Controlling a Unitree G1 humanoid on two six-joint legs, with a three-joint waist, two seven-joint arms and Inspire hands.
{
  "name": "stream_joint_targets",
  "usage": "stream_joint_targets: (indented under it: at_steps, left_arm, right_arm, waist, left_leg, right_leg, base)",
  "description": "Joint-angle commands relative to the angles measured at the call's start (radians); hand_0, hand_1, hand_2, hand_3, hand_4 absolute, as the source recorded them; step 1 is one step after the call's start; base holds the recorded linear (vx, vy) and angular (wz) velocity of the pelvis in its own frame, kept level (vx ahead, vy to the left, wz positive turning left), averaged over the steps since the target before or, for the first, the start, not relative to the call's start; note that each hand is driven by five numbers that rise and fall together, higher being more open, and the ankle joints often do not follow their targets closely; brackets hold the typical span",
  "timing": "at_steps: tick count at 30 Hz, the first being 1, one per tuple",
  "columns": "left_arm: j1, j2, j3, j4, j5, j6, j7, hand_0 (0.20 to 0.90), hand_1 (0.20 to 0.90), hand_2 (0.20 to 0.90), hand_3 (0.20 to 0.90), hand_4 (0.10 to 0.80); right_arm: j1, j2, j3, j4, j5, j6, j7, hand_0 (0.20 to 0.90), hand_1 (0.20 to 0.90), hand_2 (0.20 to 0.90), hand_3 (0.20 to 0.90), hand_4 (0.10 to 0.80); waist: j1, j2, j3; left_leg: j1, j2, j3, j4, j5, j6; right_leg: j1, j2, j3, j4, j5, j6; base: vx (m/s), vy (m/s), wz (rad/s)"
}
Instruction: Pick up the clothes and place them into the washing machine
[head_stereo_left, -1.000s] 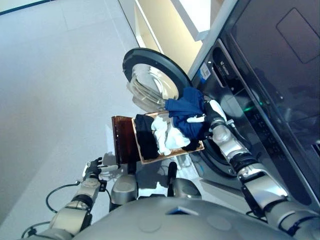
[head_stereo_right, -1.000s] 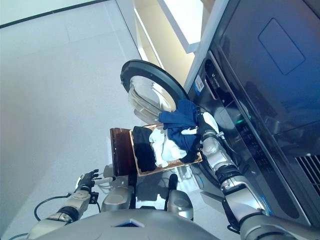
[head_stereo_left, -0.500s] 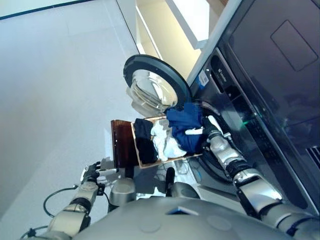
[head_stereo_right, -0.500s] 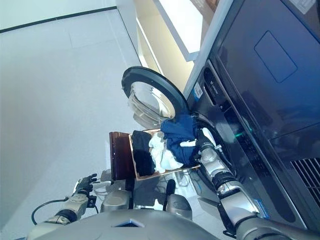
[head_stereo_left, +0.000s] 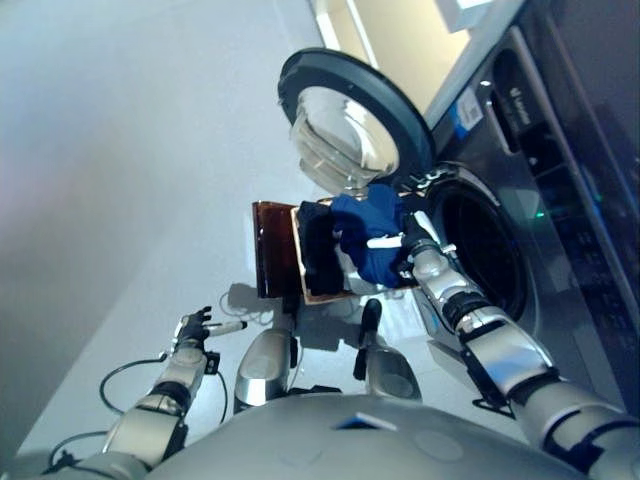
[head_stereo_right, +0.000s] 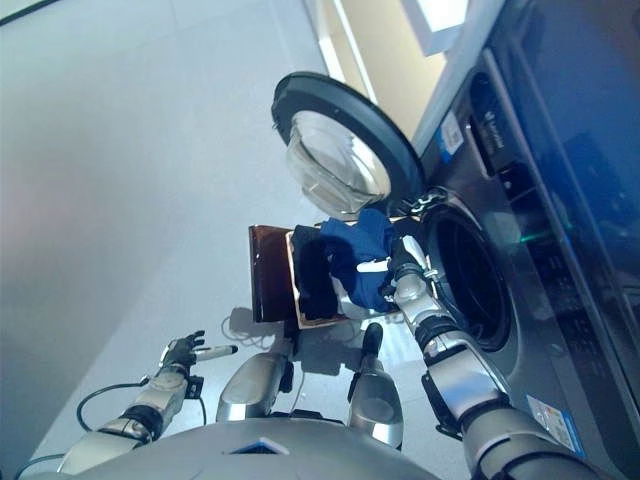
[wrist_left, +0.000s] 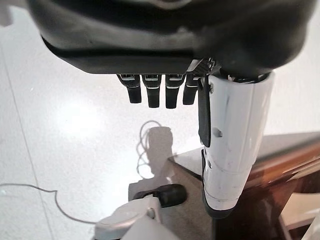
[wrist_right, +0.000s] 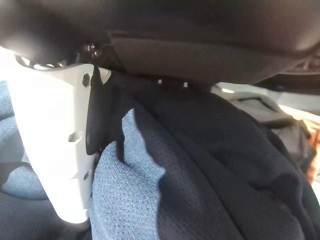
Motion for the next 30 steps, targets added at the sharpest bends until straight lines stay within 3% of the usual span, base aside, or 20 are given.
stream_joint_targets:
  at_steps: [1, 4, 5, 6, 12, 23, 30]
  left_arm:
    - [-0.081, 0.030, -0.061, 0.027, -0.023, -0.025, 0.045, 0.900, 0.900, 0.900, 0.900, 0.800]
    - [-0.082, 0.026, -0.070, 0.035, -0.022, -0.027, 0.044, 0.900, 0.900, 0.900, 0.900, 0.800]
    - [-0.081, 0.025, -0.072, 0.036, -0.020, -0.026, 0.043, 0.900, 0.900, 0.900, 0.900, 0.800]
    - [-0.080, 0.027, -0.074, 0.036, -0.020, -0.027, 0.041, 0.900, 0.900, 0.900, 0.900, 0.800]
    - [-0.078, 0.032, -0.067, 0.055, -0.007, -0.019, 0.037, 0.900, 0.900, 0.900, 0.900, 0.800]
    - [-0.056, 0.038, -0.038, 0.090, 0.071, 0.012, -0.019, 0.900, 0.900, 0.900, 0.900, 0.800]
    - [-0.045, 0.050, -0.027, 0.106, 0.103, 0.019, -0.040, 0.900, 0.900, 0.900, 0.900, 0.800]
  right_arm:
    - [-0.138, -0.029, -0.011, 0.014, -0.033, -0.039, -0.079, 0.200, 0.200, 0.200, 0.200, 0.300]
    - [-0.163, -0.049, -0.008, 0.052, -0.061, -0.024, -0.086, 0.200, 0.200, 0.200, 0.200, 0.300]
    - [-0.166, -0.053, -0.007, 0.061, -0.069, -0.022, -0.083, 0.491, 0.491, 0.491, 0.491, 0.508]
    - [-0.172, -0.060, 0.002, 0.070, -0.078, -0.020, -0.074, 0.900, 0.900, 0.900, 0.900, 0.800]
    - [-0.179, -0.068, 0.012, 0.075, -0.084, -0.017, -0.054, 0.900, 0.900, 0.900, 0.900, 0.800]
    - [-0.032, -0.054, 0.007, -0.007, -0.127, -0.034, 0.016, 0.900, 0.900, 0.900, 0.900, 0.800]
    - [0.019, -0.042, 0.009, 0.056, -0.192, -0.020, 0.031, 0.900, 0.900, 0.900, 0.900, 0.800]
  waist:
    - [0.026, -0.019, 0.017]
    - [0.031, -0.012, 0.013]
    - [0.033, -0.011, 0.010]
    - [0.036, -0.011, 0.006]
    - [0.033, -0.022, -0.015]
    - [0.005, -0.084, -0.091]
    - [0.010, -0.098, -0.113]
  left_leg:
    - [0.000, -0.012, -0.001, -0.008, -0.009, -0.072]
    - [-0.010, -0.014, -0.007, -0.008, -0.008, -0.074]
    - [-0.011, -0.015, -0.010, -0.008, -0.009, -0.073]
    - [-0.011, -0.015, -0.011, -0.008, -0.010, -0.073]
    - [0.019, -0.014, -0.014, -0.008, -0.025, -0.071]
    - [0.146, 0.010, 0.005, -0.008, -0.074, -0.068]
    - [0.179, 0.015, 0.008, -0.008, -0.083, -0.067]
  right_leg:
    - [-0.006, -0.066, 0.020, 0.012, -0.008, 0.060]
    - [-0.011, -0.068, 0.018, 0.009, -0.008, 0.062]
    - [-0.012, -0.067, 0.020, 0.008, -0.008, 0.062]
    - [-0.009, -0.068, 0.020, 0.007, -0.009, 0.062]
    - [0.023, -0.064, 0.022, 0.005, -0.025, 0.062]
    - [0.141, -0.056, 0.028, -0.003, -0.058, 0.060]
    - [0.174, -0.049, 0.027, -0.003, -0.067, 0.058]
  base:
    - [0.020, 0.003, 0.14]
    - [0.040, -0.006, 0.07]
    - [0.047, -0.011, 0.04]
    - [0.065, -0.019, 0.03]
    - [0.044, -0.015, 0.03]
    - [0.056, -0.025, -0.02]
    - [0.015, -0.015, -0.07]
